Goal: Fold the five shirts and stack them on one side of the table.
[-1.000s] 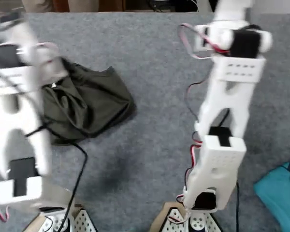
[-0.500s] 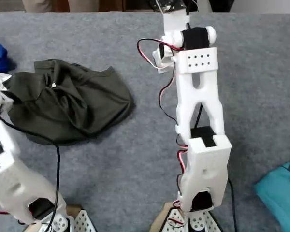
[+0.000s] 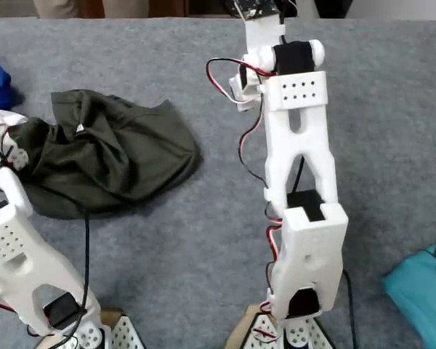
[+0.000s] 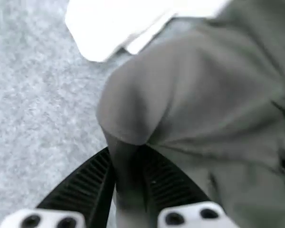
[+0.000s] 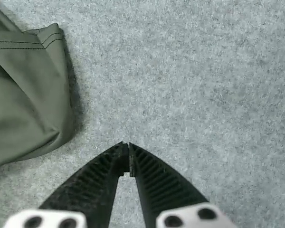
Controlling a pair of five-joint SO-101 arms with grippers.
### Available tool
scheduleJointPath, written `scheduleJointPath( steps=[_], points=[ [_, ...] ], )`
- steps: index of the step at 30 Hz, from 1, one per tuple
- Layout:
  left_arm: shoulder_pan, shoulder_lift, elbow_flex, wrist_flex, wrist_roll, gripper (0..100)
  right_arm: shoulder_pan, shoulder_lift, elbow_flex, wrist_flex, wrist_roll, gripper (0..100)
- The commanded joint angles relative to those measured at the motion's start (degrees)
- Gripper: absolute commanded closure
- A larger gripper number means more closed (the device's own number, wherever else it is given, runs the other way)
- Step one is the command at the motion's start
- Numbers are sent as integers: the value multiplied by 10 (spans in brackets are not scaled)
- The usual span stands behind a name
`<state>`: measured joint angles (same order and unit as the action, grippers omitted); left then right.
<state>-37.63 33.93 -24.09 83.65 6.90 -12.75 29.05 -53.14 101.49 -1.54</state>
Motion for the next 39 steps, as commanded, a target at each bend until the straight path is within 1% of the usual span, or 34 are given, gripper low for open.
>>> scheduleJointPath(
  steps=[1, 4, 6, 8, 12, 16, 18, 21, 25, 28, 30, 31, 33, 34, 36, 37, 38, 39],
  points=[
    [25, -43, -115, 65, 0, 981, -2, -42, -1, 6, 5, 993],
    [65, -65, -198, 127, 0, 981, 14, -58, -1, 6, 5, 993],
    [109, -74, -244, 161, 1, 981, 31, -71, 0, 7, 8, 993],
    [164, -84, -271, 171, 2, 981, 55, -91, 6, 8, 9, 993],
    [284, -103, -276, 171, 46, 981, 116, -134, 29, 8, 9, 993],
    [396, -100, -279, 171, 65, 981, 189, -185, 84, 8, 11, 993],
    [451, -92, -279, 168, 71, 981, 230, -211, 120, 8, 33, 993],
    [523, -70, -278, 140, 84, 981, 287, -245, 176, 6, 75, 993],
    [604, -33, -279, 105, 90, 981, 353, -279, 241, 6, 116, 993],
    [654, -10, -279, 101, 90, 979, 390, -298, 276, 6, 138, 993],
    [678, 5, -279, 101, 86, 972, 402, -304, 292, 5, 148, 993],
    [684, 7, -279, 102, 88, 950, 403, -306, 299, 5, 148, 993],
    [685, 11, -279, 105, 97, 848, 402, -307, 311, 5, 143, 993],
    [680, 10, -280, 108, 116, 784, 400, -307, 316, 5, 142, 993],
    [650, 6, -299, 132, 179, 667, 384, -307, 327, 5, 142, 993],
    [629, 0, -319, 145, 206, 633, 375, -307, 331, 5, 142, 993],
    [607, -2, -340, 152, 218, 622, 364, -307, 335, 5, 142, 993],
    [584, -6, -362, 154, 212, 624, 350, -307, 335, 5, 142, 993]
  ],
)
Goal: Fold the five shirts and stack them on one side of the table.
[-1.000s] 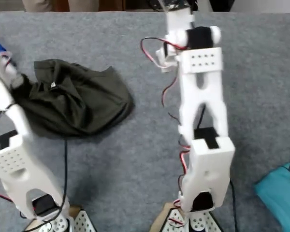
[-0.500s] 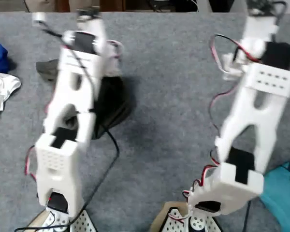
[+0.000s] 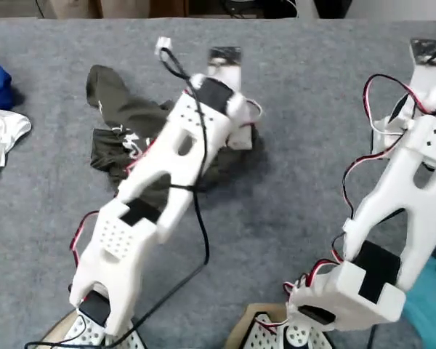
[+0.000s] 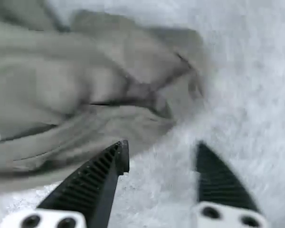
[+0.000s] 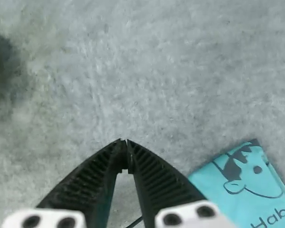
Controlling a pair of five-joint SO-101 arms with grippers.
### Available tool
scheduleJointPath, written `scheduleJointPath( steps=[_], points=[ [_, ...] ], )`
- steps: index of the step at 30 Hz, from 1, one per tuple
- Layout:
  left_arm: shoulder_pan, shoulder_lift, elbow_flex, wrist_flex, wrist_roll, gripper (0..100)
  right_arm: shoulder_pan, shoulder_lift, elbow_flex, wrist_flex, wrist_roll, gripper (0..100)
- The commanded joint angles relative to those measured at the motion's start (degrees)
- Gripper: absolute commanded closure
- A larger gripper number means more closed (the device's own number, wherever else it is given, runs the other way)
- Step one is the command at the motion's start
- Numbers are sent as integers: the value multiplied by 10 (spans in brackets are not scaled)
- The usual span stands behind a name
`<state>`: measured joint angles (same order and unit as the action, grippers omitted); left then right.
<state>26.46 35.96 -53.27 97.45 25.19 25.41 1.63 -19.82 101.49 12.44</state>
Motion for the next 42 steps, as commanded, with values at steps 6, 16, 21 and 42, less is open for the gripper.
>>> scheduleJointPath(
  steps=[6, 16, 21, 42],
  points=[
    [-228, -37, -149, 24, -34, 670, -139, -29, 3, 6, -44, 993],
    [-417, 65, -155, -18, -102, 781, -371, 116, -5, -45, -238, 993],
    [-423, 112, -177, -48, -105, 906, -441, 204, -82, -66, -299, 993],
    [-447, 240, -180, -126, -104, 981, -574, 468, -324, 1, -519, 838]
  ],
)
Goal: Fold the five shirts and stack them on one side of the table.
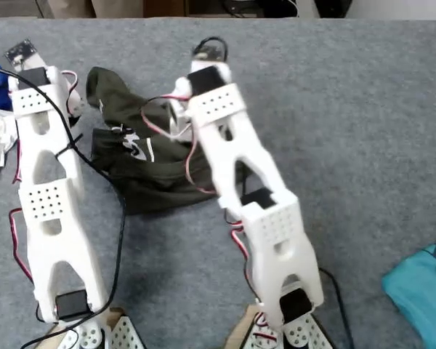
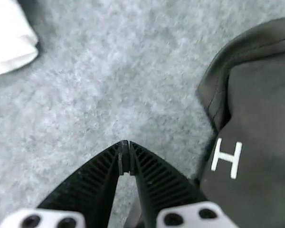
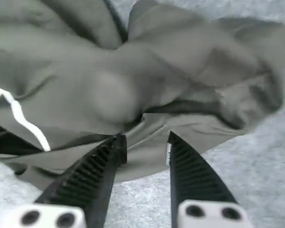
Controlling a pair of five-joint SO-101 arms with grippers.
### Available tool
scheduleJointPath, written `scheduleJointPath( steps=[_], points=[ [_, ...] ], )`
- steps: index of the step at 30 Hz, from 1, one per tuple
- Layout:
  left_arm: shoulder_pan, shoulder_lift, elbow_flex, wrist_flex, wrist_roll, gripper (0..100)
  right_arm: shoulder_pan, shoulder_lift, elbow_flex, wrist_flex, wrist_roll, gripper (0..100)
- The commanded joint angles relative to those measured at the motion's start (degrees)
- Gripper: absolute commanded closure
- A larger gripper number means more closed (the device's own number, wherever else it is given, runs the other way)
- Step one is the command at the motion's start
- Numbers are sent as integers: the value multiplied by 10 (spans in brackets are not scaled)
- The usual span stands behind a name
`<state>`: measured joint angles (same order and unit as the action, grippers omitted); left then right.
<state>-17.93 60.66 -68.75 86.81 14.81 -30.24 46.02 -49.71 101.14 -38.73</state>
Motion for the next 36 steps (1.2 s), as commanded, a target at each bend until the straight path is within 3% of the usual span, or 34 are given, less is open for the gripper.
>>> scheduleJointPath(
  steps=[1, 7, 11, 24, 28, 36],
  points=[
    [-3, -7, -25, -23, 1, 981, -19, 38, -25, 4, -8, 838],
    [3, -6, -25, -24, 0, 981, -16, 87, -45, -4, -4, 848],
    [12, -7, -25, -24, -1, 981, -15, 87, -82, 10, 1, 992],
    [14, -3, -25, -43, -2, 981, 15, 48, -75, 12, 33, 993],
    [15, -5, -25, -43, 1, 981, 29, -9, 11, 12, 30, 993],
    [16, -7, -25, -40, 1, 981, 29, -171, 316, 11, 16, 993]
  ],
)
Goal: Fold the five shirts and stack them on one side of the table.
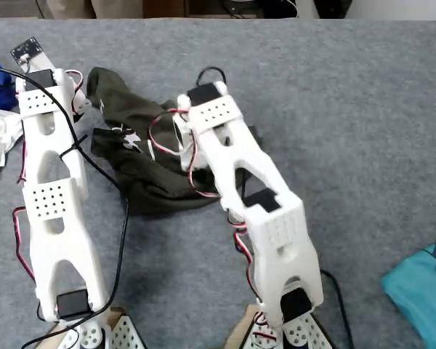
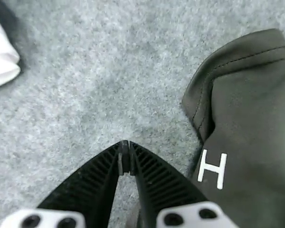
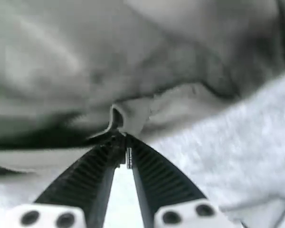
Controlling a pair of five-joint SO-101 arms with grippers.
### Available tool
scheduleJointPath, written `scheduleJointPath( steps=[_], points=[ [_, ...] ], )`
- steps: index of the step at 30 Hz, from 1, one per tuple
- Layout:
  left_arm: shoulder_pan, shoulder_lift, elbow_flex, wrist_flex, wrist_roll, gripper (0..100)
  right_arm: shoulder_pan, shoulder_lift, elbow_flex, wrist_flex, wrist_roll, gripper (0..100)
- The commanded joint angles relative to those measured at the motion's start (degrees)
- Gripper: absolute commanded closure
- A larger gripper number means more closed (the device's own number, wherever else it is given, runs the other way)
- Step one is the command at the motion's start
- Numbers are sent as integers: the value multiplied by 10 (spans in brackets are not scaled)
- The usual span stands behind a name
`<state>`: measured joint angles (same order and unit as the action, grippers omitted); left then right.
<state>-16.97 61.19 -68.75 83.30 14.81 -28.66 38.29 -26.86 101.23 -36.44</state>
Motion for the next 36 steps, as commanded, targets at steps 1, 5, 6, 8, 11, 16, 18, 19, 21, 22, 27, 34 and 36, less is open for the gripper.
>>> scheduleJointPath(
  steps=[1, 5, 6, 8, 11, 16, 18, 19, 21, 22, 27, 34, 36],
  points=[
    [6, -13, -25, -6, 1, 981, 15, -116, 119, 10, -6, 993],
    [6, -13, -25, -6, 1, 981, 14, -189, 241, 9, -5, 993],
    [7, -13, -25, -5, 1, 981, 14, -204, 267, 9, -5, 993],
    [7, -13, -25, -5, 1, 981, 14, -229, 322, 9, -5, 993],
    [8, -13, -25, -5, 1, 981, 15, -254, 392, 8, -4, 993],
    [9, -13, -25, -5, 0, 981, 61, -260, 449, -24, 33, 993],
    [9, -14, -25, -5, -1, 981, 80, -260, 458, -40, 51, 990],
    [9, -14, -25, -5, -1, 981, 86, -260, 458, -43, 66, 990],
    [9, -14, -25, -5, -1, 980, 87, -260, 460, -37, 82, 989],
    [10, -14, -26, -5, -1, 980, 87, -261, 459, -29, 83, 985],
    [9, -14, -53, -3, -1, 979, 86, -271, 441, 2, 84, 819],
    [28, -13, -55, 30, 3, 886, 58, -366, 355, 3, 105, 776],
    [47, -13, -56, 58, 3, 817, 57, -385, 306, -2, 105, 815]
  ],
)
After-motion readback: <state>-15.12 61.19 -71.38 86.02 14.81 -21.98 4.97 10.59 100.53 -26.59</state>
